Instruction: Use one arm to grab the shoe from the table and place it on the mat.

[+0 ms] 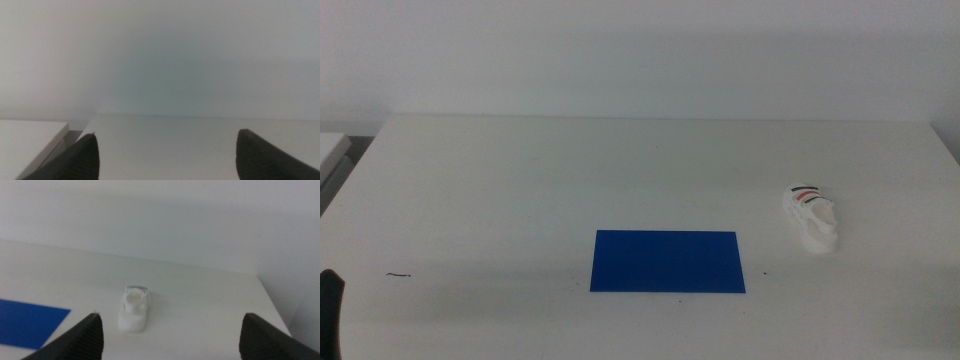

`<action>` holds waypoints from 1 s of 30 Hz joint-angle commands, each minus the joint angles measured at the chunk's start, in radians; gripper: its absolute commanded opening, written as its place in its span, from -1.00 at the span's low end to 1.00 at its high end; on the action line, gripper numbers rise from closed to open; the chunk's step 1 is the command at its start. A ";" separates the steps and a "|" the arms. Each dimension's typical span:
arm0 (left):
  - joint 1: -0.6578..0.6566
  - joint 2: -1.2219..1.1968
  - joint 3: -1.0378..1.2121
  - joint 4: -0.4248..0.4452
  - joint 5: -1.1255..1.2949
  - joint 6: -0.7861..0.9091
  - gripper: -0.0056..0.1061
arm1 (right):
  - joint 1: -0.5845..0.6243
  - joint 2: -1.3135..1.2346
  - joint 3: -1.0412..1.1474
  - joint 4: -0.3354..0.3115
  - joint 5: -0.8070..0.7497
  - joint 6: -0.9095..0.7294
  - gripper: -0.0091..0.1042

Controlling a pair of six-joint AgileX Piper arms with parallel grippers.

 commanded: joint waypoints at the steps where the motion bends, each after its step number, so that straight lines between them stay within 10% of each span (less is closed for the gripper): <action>1: 0.000 -0.004 0.000 0.000 -0.011 -0.001 0.78 | -0.003 -0.005 -0.016 -0.002 0.033 -0.008 0.77; 19: 0.000 -0.004 0.000 0.000 -0.011 -0.001 0.78 | 0.000 0.999 -0.897 0.033 0.733 0.030 0.77; 30: 0.000 -0.004 0.000 0.000 -0.011 -0.001 0.78 | 0.120 1.572 -1.251 -0.018 0.804 0.129 0.77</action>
